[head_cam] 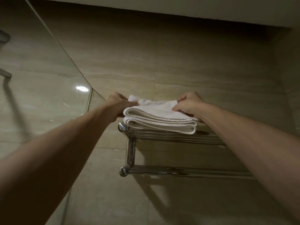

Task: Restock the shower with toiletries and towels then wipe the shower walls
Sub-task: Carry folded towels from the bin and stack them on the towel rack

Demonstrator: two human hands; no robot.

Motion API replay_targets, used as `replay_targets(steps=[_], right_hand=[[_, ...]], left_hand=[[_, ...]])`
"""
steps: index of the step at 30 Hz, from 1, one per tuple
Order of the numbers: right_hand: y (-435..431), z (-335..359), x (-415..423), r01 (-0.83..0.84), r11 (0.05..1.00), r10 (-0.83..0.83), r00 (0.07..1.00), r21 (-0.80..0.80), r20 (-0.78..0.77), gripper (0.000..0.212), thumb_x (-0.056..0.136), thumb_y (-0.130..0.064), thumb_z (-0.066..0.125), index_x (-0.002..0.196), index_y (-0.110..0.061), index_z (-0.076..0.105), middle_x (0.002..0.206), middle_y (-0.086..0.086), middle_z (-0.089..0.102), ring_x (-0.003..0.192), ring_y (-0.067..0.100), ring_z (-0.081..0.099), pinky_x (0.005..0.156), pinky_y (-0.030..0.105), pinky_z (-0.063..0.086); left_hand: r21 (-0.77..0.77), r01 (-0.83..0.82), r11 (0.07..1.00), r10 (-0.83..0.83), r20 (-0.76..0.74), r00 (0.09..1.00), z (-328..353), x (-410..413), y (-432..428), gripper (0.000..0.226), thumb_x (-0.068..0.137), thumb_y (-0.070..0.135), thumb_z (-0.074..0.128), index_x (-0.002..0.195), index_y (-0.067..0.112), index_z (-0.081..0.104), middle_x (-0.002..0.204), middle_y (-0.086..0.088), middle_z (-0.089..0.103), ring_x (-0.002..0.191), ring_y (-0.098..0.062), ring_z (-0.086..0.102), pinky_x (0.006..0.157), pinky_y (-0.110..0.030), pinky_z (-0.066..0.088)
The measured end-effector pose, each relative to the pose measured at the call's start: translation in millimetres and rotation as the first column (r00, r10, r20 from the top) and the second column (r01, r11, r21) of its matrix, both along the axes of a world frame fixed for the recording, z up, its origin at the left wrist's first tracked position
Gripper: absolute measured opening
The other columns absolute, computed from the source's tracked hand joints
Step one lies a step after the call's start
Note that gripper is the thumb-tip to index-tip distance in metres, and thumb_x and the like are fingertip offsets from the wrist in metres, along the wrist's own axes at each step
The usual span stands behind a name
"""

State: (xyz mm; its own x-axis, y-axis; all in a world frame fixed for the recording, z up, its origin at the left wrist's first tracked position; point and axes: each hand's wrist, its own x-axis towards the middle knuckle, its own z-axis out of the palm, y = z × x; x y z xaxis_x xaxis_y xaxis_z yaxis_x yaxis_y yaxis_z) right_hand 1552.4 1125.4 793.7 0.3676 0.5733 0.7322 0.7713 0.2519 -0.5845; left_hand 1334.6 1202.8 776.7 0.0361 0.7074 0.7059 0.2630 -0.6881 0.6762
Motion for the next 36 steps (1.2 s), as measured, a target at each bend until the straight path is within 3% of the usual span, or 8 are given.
replay_targets(steps=[8, 16, 19, 22, 25, 29, 32, 36], right_hand=[[-3.9, -7.2, -2.9, -0.023, 1.000, 0.019, 0.980, 0.019, 0.197, 0.015, 0.096, -0.027, 0.062, 0.098, -0.011, 0.064, 0.098, 0.002, 0.065, 0.087, 0.017, 0.062, 0.071, 0.031, 0.050], [-70.3, -40.5, -31.5, -0.132, 0.975, 0.220, 0.685, -0.179, 0.695, 0.053, 0.080, -0.072, 0.058, 0.105, -0.027, 0.071, 0.100, -0.010, 0.071, 0.092, 0.007, 0.067, 0.081, 0.029, 0.056], [-76.0, -50.2, -24.3, 0.007, 0.998, 0.049, 0.536, -0.063, 0.843, 0.047, 0.081, -0.055, 0.075, 0.123, -0.035, 0.067, 0.114, -0.011, 0.072, 0.099, 0.006, 0.066, 0.089, 0.029, 0.055], [-82.1, -58.0, -17.0, 0.018, 0.999, -0.039, 0.502, 0.035, 0.864, 0.049, 0.087, -0.047, 0.073, 0.133, -0.035, 0.063, 0.124, -0.010, 0.070, 0.106, 0.008, 0.065, 0.094, 0.032, 0.053], [-86.0, -73.5, -17.2, 0.051, 0.990, -0.137, 0.481, 0.128, 0.866, 0.049, 0.093, -0.044, 0.065, 0.140, -0.034, 0.056, 0.127, -0.009, 0.069, 0.108, 0.013, 0.066, 0.095, 0.031, 0.049], [-86.1, -91.5, -18.2, 0.044, 0.988, -0.151, 0.516, 0.150, 0.843, 0.051, 0.099, -0.034, 0.060, 0.148, -0.034, 0.046, 0.132, -0.004, 0.066, 0.110, 0.015, 0.065, 0.096, 0.031, 0.048], [-85.2, -110.4, -13.9, 0.068, 0.984, -0.177, 0.498, 0.165, 0.849, 0.063, 0.099, -0.027, 0.059, 0.156, -0.031, 0.032, 0.155, -0.006, 0.045, 0.140, 0.017, 0.044, 0.116, 0.040, 0.037], [-94.2, -153.4, 0.3, 0.011, 0.957, -0.257, 0.491, 0.290, 0.833, 0.070, 0.082, -0.011, 0.067, 0.149, -0.015, 0.044, 0.152, 0.007, 0.046, 0.142, 0.024, 0.040, 0.119, 0.041, 0.034]], left_hand=[[-0.140, 0.135, 0.981, -0.180, -0.391, 0.902, -8.4, -24.9, -4.3, 0.053, 0.093, 0.058, 0.056, 0.103, 0.009, 0.071, 0.098, -0.009, 0.071, 0.091, -0.025, 0.064, 0.104, -0.056, 0.047], [0.360, 0.213, 0.908, -0.015, -0.482, 0.876, -55.4, -33.5, -68.6, 0.044, 0.090, 0.056, 0.052, 0.103, 0.020, 0.073, 0.091, 0.003, 0.074, 0.082, -0.008, 0.070, 0.068, -0.024, 0.057], [0.533, 0.073, 0.843, 0.226, -0.473, 0.852, -67.1, -34.0, -71.6, 0.036, 0.095, 0.048, 0.054, 0.117, 0.026, 0.072, 0.109, 0.009, 0.072, 0.094, -0.011, 0.069, 0.080, -0.032, 0.060], [0.806, -0.036, 0.591, 0.491, -0.323, 0.809, -73.2, -32.3, -73.5, 0.030, 0.098, 0.037, 0.056, 0.117, 0.023, 0.075, 0.109, 0.004, 0.076, 0.088, -0.011, 0.071, 0.071, -0.015, 0.050], [0.836, -0.057, 0.547, 0.516, -0.283, 0.809, -82.3, -30.6, -73.1, 0.026, 0.099, 0.030, 0.059, 0.113, 0.017, 0.077, 0.108, -0.003, 0.077, 0.085, -0.015, 0.073, 0.068, -0.003, 0.035], [0.788, -0.184, 0.588, 0.512, -0.186, 0.838, -93.9, -22.5, -71.7, 0.032, 0.104, 0.033, 0.048, 0.118, 0.019, 0.074, 0.112, -0.002, 0.075, 0.090, -0.020, 0.071, 0.063, -0.020, 0.047], [0.737, -0.279, 0.615, 0.536, -0.132, 0.834, -118.4, -6.4, -75.5, 0.040, 0.105, 0.039, 0.041, 0.133, 0.020, 0.062, 0.138, -0.008, 0.061, 0.120, -0.028, 0.059, 0.092, -0.043, 0.053], [0.878, -0.107, 0.466, 0.431, -0.119, 0.895, -176.7, 28.2, -98.2, 0.034, 0.100, 0.028, 0.050, 0.127, 0.013, 0.064, 0.130, -0.010, 0.061, 0.119, -0.030, 0.055, 0.099, -0.045, 0.045]])
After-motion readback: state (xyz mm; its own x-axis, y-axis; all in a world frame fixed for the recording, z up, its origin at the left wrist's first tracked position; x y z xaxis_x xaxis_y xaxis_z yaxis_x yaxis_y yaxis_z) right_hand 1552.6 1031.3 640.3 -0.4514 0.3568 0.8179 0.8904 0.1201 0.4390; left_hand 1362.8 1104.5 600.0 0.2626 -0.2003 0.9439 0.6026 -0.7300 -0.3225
